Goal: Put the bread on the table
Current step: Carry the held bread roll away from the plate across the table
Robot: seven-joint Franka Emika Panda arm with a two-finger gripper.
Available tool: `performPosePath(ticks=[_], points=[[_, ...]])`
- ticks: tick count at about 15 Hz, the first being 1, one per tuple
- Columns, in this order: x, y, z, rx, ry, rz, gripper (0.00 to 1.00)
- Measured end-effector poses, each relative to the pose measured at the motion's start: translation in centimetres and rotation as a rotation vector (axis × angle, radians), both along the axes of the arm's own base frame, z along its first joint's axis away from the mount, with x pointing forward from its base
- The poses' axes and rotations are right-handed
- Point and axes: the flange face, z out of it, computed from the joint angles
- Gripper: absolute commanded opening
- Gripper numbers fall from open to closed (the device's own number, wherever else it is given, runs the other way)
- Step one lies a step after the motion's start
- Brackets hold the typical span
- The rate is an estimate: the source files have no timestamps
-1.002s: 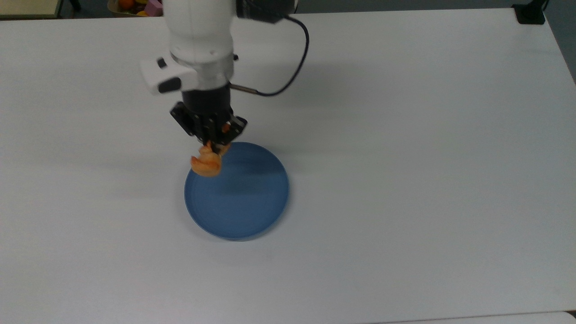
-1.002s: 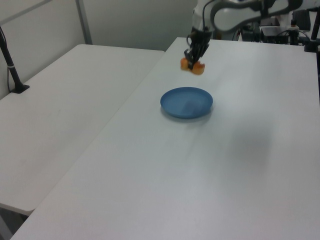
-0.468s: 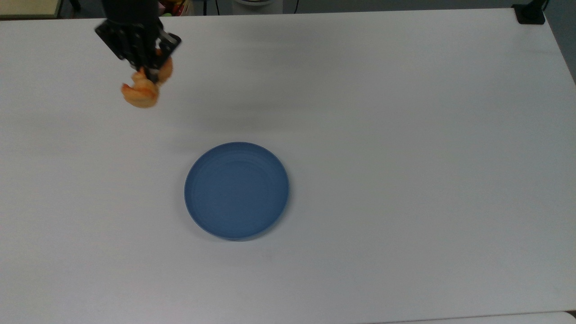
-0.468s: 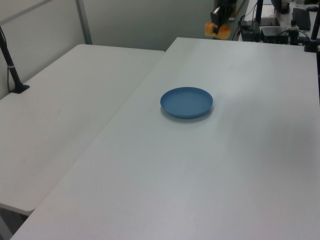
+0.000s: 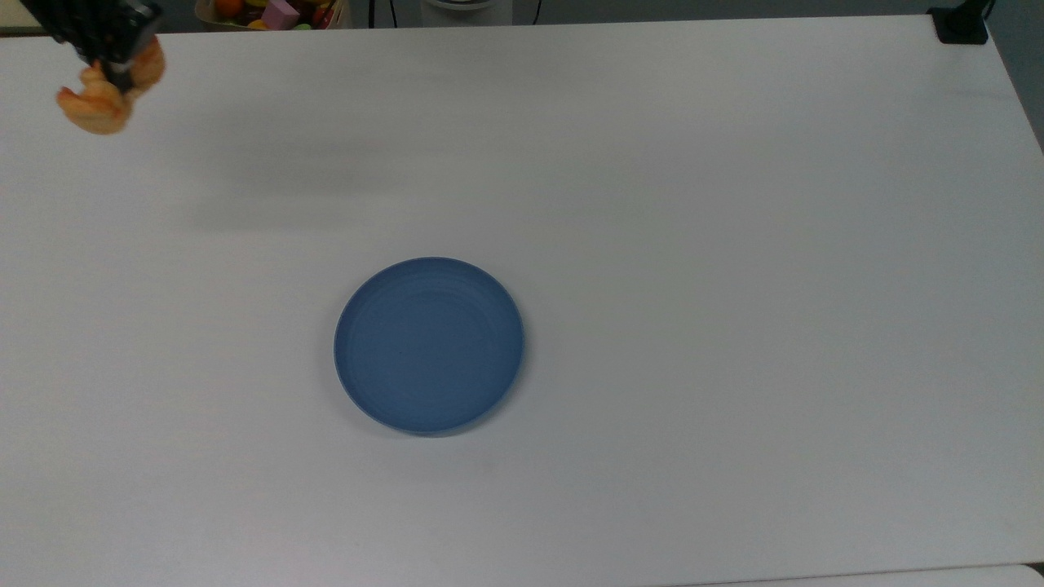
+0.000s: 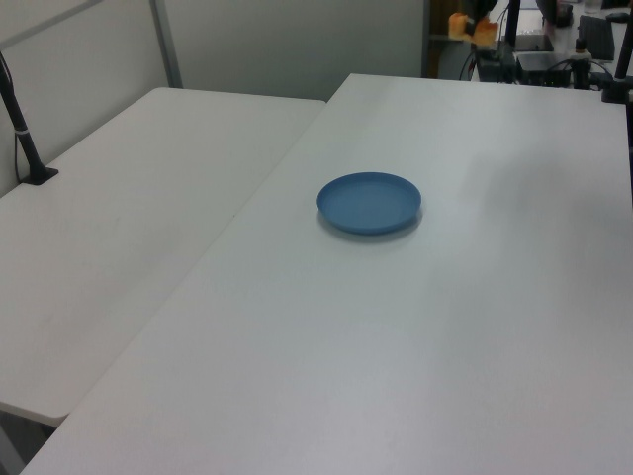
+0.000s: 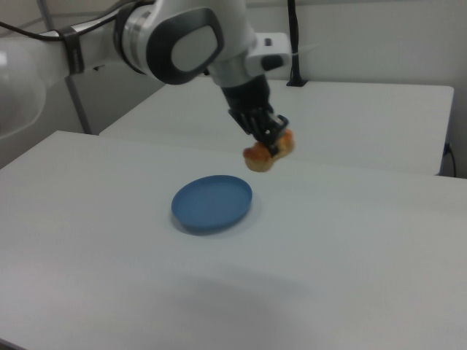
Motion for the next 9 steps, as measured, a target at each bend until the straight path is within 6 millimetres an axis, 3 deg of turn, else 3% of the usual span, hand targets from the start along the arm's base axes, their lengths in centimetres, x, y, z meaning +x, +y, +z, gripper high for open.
performPosePath(ticks=[7, 9], points=[[-2.3, -8.3, -1.8, -0.023, -0.007, -0.047, 0.01], [-2.3, -9.6, -2.5, -0.029, -0.024, -0.046, 0.01]])
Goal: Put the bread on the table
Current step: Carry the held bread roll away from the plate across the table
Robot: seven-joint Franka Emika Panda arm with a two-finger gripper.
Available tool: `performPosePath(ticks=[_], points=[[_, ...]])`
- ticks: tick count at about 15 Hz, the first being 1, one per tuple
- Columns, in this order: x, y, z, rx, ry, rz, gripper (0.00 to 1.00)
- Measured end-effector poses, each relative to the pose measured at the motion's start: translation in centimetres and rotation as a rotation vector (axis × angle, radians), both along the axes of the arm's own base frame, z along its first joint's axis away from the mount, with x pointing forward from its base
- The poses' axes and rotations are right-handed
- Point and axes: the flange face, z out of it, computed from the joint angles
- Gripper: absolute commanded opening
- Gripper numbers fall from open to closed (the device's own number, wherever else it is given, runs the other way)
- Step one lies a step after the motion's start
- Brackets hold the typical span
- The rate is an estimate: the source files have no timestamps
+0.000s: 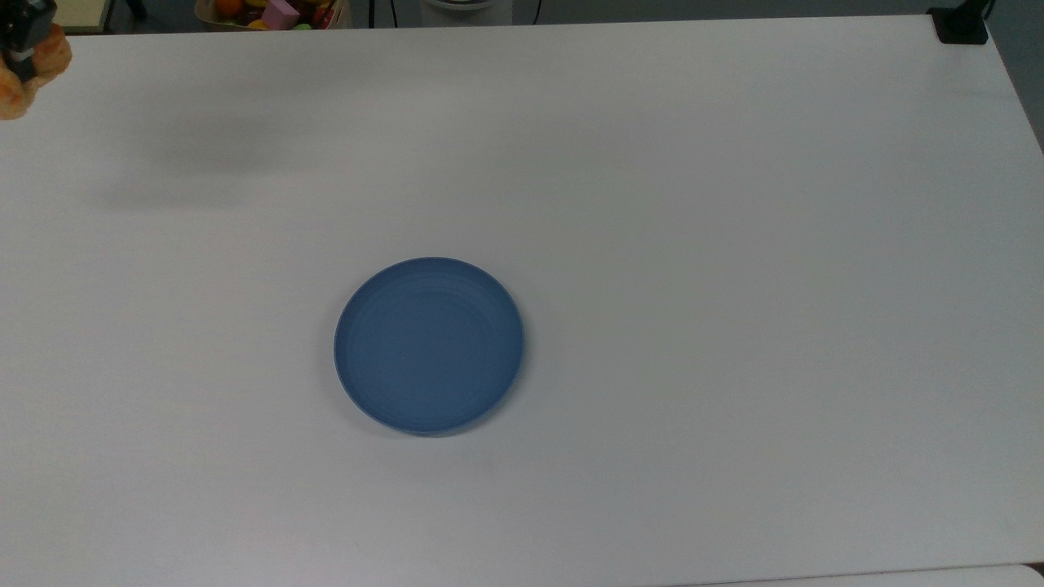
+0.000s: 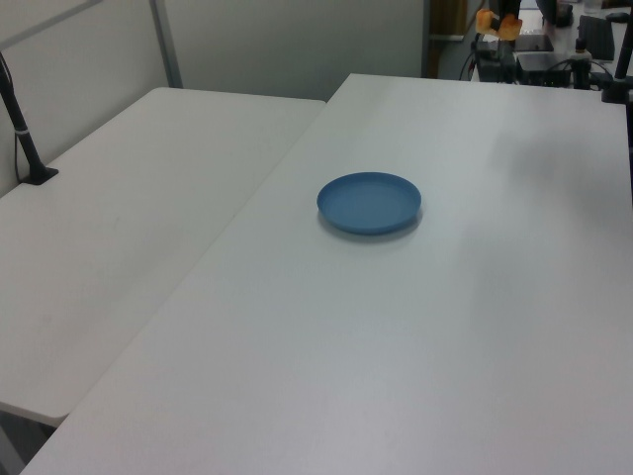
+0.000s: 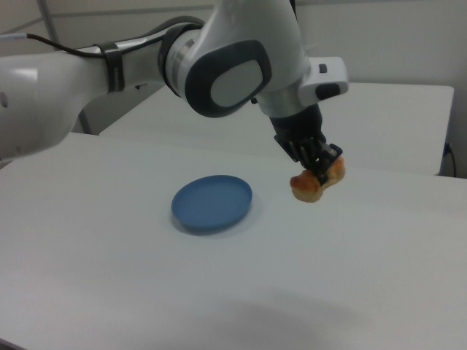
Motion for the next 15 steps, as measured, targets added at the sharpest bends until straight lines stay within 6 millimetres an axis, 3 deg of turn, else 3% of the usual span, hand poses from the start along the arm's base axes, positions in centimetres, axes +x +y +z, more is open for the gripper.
performPosePath(ticks=[7, 10, 12, 15], points=[[-1.3, -4.7, -2.6, -0.044, 0.030, -0.012, 0.01], [-1.2, -5.8, -3.7, -0.040, 0.019, 0.006, 0.01], [-0.4, -5.9, -5.0, -0.058, 0.011, 0.009, 0.05], [2.3, -5.7, -9.4, -0.089, -0.032, 0.036, 0.05]])
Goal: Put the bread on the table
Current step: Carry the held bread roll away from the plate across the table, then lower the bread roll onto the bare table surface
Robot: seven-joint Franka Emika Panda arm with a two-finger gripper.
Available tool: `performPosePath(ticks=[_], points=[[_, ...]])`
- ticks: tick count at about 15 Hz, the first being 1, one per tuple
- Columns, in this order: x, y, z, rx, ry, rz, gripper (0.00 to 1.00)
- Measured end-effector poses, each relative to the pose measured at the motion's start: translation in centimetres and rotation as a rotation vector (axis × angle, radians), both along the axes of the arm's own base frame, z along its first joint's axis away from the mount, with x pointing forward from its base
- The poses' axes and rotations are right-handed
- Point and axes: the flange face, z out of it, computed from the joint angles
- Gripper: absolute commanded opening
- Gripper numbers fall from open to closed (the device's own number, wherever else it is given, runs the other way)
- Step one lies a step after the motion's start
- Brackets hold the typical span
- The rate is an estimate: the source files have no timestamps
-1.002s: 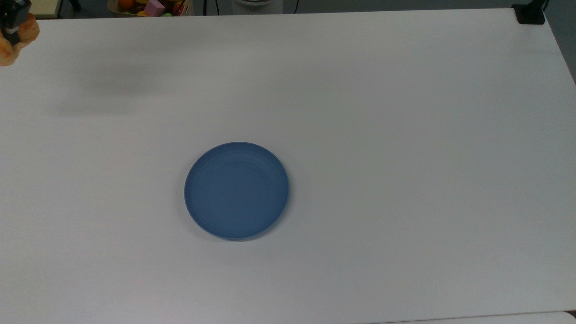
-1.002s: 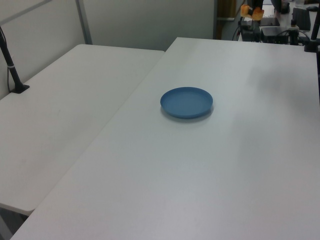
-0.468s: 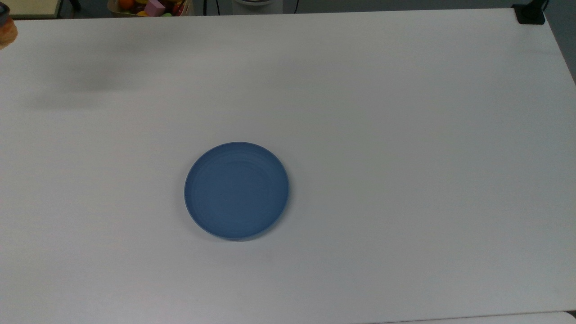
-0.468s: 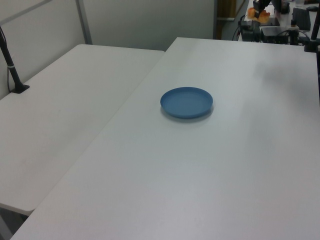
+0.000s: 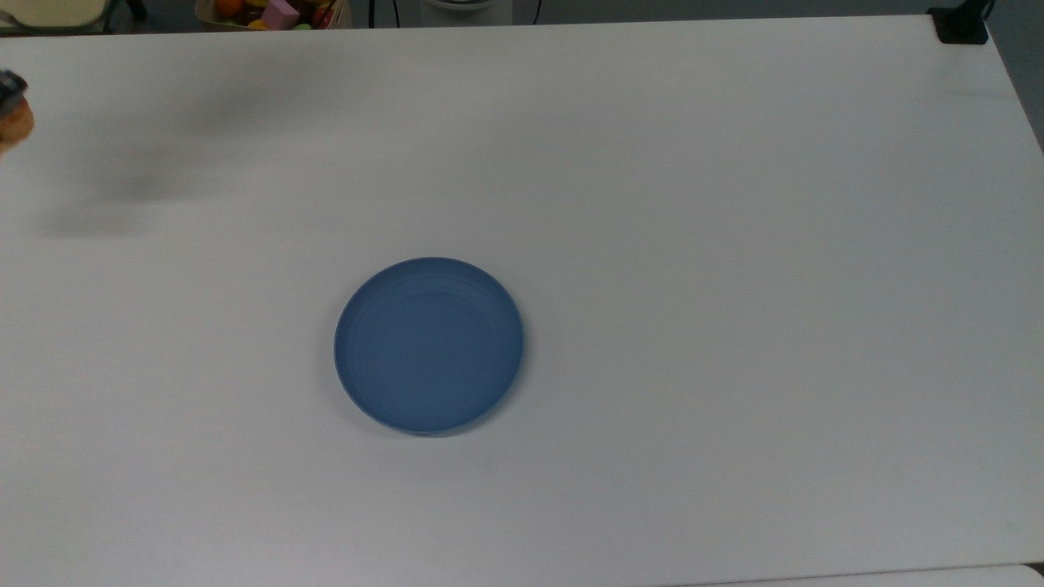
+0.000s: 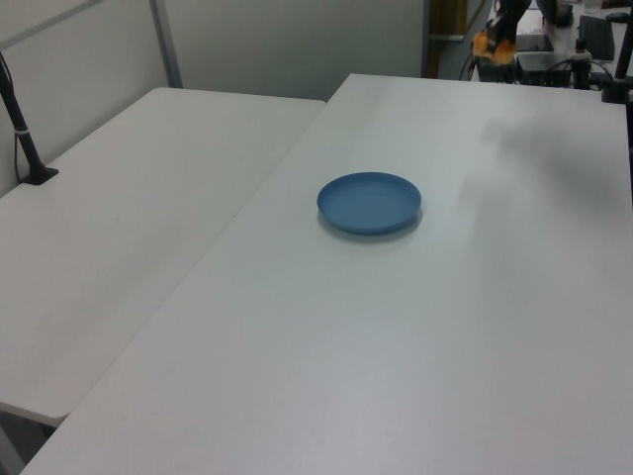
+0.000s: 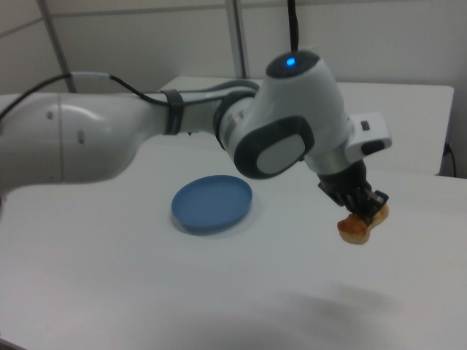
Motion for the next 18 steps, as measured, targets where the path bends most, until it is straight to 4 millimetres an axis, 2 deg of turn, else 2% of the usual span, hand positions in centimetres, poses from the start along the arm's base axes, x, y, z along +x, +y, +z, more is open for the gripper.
performPosePath(ticks=[1, 3, 5, 8, 12, 14, 16, 17, 18], points=[[1.1, 0.5, -2.0, -0.007, 0.004, 0.009, 0.05], [2.4, 1.0, -3.9, -0.033, 0.001, 0.020, 0.06], [3.1, 1.4, -5.1, -0.047, 0.002, 0.035, 0.06], [5.4, 3.4, -8.5, -0.069, -0.033, 0.055, 0.07], [7.2, 4.9, -12.4, -0.102, -0.058, 0.079, 0.14], [7.8, 5.6, -13.8, -0.108, -0.064, 0.092, 0.25], [8.3, 6.3, -15.0, -0.118, -0.072, 0.102, 0.32], [8.4, 6.4, -15.5, -0.121, -0.072, 0.104, 0.46], [8.4, 6.4, -16.0, -0.120, -0.067, 0.105, 0.70]])
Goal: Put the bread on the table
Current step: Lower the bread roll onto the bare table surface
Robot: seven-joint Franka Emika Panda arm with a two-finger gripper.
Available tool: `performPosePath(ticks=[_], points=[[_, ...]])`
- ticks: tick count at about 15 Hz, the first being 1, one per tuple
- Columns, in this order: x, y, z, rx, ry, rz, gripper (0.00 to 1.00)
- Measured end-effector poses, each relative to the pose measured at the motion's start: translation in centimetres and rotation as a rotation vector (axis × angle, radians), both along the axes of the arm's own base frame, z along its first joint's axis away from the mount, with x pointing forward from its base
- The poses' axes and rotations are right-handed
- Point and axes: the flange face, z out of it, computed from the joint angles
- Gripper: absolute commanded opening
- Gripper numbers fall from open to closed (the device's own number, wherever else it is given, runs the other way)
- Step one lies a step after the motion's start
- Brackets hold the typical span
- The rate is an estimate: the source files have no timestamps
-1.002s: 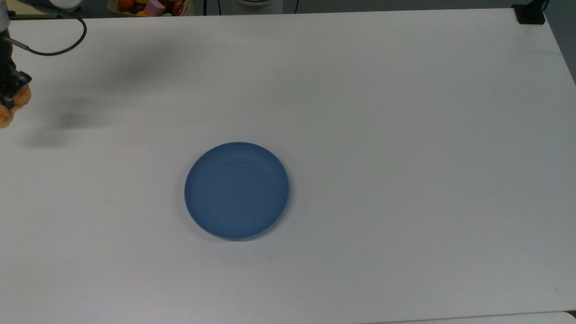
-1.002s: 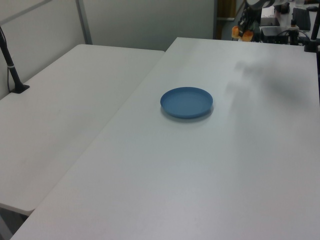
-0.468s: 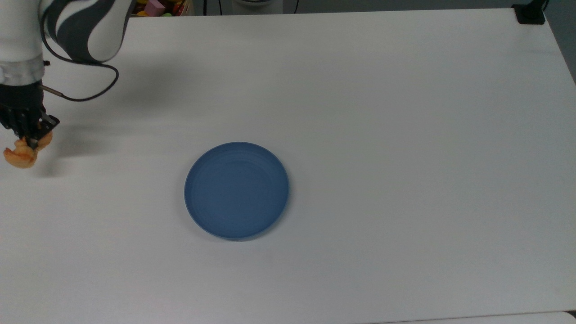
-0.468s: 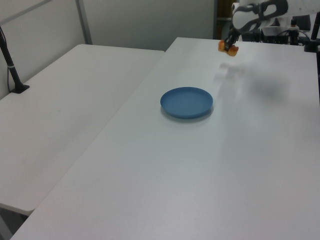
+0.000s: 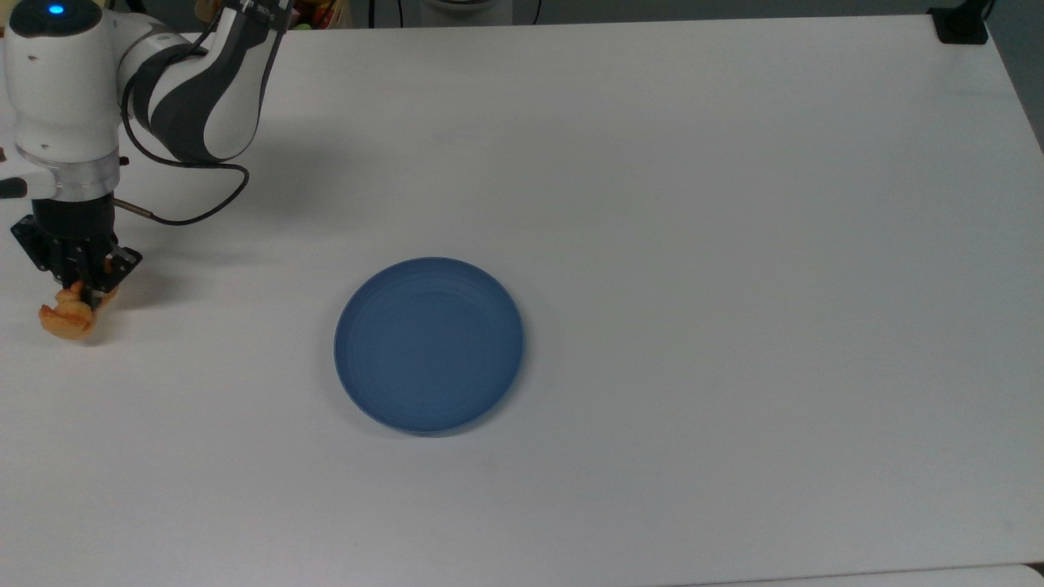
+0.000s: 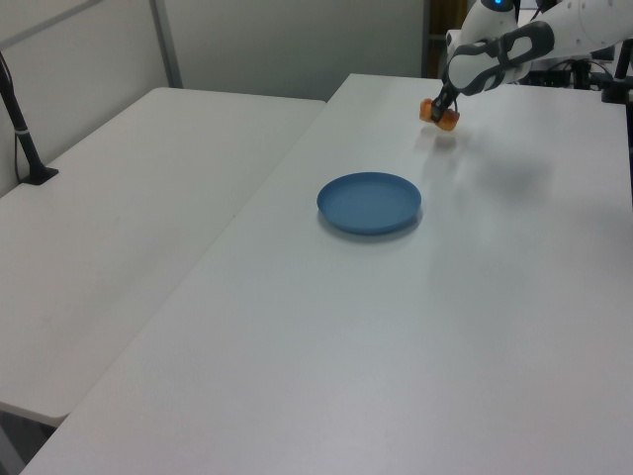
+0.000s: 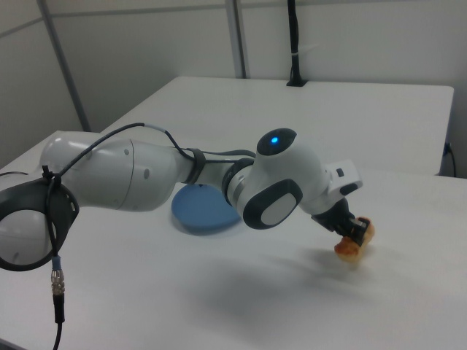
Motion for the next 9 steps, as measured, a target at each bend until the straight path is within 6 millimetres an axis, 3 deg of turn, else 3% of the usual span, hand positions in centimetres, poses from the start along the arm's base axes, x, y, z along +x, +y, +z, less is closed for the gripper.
performPosePath(ticks=[1, 2, 6, 9], points=[[0.1, 0.2, -0.8, 0.003, 0.010, 0.003, 0.80], [0.2, 0.5, -1.3, 0.002, 0.007, 0.007, 1.00], [1.0, 1.5, -2.7, -0.023, -0.040, 0.021, 1.00], [1.0, 1.4, -2.6, -0.023, -0.042, 0.019, 1.00]])
